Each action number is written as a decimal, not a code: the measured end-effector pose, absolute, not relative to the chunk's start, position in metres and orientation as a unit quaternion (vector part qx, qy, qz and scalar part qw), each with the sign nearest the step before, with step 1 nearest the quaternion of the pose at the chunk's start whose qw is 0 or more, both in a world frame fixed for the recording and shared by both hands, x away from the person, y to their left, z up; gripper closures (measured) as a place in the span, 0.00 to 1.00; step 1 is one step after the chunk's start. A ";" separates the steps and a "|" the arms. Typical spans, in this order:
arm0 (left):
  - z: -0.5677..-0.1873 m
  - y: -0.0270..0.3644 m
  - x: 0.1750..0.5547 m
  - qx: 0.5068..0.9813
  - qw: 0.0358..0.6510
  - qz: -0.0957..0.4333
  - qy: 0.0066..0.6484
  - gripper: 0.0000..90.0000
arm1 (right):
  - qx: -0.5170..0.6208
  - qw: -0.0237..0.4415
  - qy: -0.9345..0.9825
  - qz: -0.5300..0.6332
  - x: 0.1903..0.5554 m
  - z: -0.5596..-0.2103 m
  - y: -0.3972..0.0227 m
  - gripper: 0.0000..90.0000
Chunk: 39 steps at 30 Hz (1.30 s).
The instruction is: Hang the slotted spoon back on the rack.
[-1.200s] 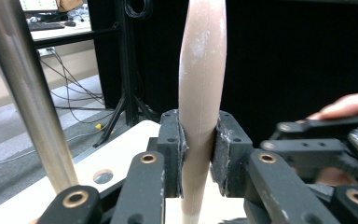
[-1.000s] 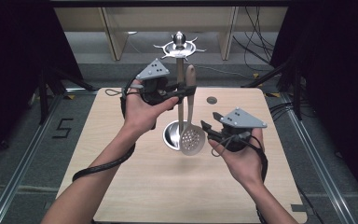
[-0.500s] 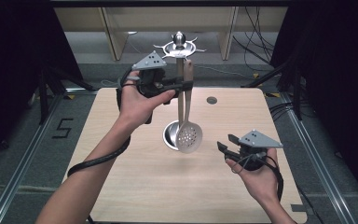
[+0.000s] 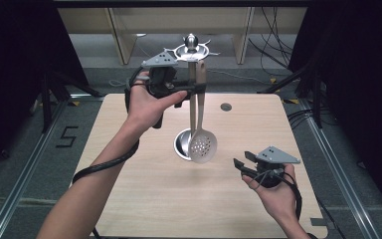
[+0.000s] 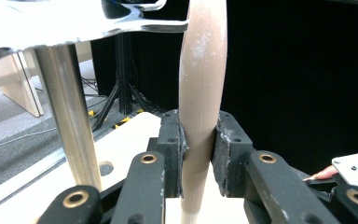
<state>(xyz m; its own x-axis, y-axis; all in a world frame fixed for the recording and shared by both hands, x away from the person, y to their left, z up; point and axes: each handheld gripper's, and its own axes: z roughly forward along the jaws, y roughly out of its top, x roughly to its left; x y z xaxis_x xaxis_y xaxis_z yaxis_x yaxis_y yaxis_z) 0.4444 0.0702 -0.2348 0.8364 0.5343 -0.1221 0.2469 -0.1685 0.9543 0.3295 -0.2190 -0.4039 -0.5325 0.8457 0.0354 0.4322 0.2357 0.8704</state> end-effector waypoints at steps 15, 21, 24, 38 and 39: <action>-0.236 0.072 0.451 0.752 0.593 0.104 0.269 0.82 | 0.427 0.225 0.754 0.445 0.330 -0.406 -0.219 0.59; -0.236 0.073 0.453 0.752 0.592 0.103 0.270 0.82 | 0.417 0.236 0.757 0.444 0.331 -0.406 -0.221 0.59; -0.237 0.073 0.453 0.750 0.594 0.103 0.273 0.82 | 0.410 0.242 0.761 0.441 0.332 -0.407 -0.222 0.59; -0.243 0.075 0.453 0.744 0.591 0.127 0.286 0.79 | 0.418 0.237 0.757 0.444 0.331 -0.409 -0.224 0.58; -0.244 0.075 0.452 0.743 0.589 0.133 0.287 0.78 | 0.429 0.229 0.753 0.443 0.329 -0.409 -0.222 0.58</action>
<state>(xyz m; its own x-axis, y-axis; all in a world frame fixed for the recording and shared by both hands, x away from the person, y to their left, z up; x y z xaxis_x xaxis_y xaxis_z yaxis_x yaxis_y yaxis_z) 0.4523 0.0752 -0.2436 0.7996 0.5836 -0.1415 0.2707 -0.1400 0.9524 0.3291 -0.2225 -0.4091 -0.5272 0.8490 0.0348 0.4423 0.2392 0.8644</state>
